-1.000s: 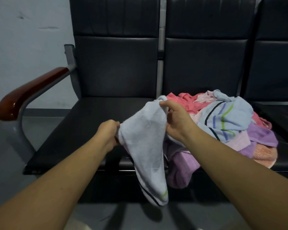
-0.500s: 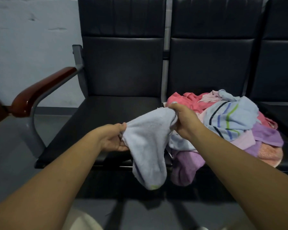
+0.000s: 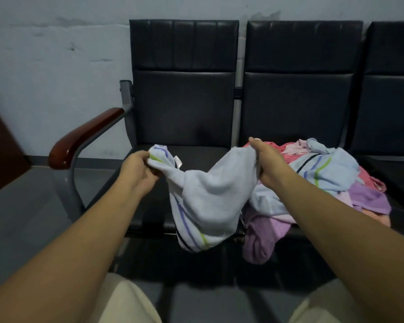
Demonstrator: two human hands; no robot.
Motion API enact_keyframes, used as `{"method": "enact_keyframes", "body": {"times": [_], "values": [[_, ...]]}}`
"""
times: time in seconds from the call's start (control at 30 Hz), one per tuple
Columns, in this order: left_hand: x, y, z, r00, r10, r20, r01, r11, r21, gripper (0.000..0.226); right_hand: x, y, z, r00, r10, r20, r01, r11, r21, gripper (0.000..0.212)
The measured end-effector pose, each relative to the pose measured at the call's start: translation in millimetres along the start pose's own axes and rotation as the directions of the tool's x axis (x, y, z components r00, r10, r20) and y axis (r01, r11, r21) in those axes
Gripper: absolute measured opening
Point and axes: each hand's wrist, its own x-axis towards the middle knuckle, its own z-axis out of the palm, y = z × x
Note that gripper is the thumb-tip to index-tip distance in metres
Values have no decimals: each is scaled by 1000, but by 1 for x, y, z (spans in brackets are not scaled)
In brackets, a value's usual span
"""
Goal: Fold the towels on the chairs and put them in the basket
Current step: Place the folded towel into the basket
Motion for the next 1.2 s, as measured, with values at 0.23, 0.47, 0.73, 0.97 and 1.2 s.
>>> {"method": "enact_keyframes", "body": {"times": [0.23, 0.47, 0.73, 0.97, 1.2], "values": [[-43, 20, -3, 1000, 16, -12, 2, 512, 859, 24, -28, -75, 35, 984, -108, 140, 102, 993, 50, 19], [-71, 9, 31, 929, -339, 150, 176, 760, 626, 91, -55, -112, 84, 952, -100, 289, 108, 994, -12, 26], [-85, -1, 49, 895, -348, 279, 285, 927, 242, 27, -56, -106, 80, 963, -105, 247, 120, 992, -46, 25], [-63, 38, 19, 978, 208, 1, -184, 860, 477, 19, -37, -87, 37, 984, -169, -48, 147, 941, -305, 20], [-45, 94, 20, 932, 362, 31, -349, 866, 357, 44, -22, -86, 29, 998, -69, -5, 65, 959, -276, 22]]}}
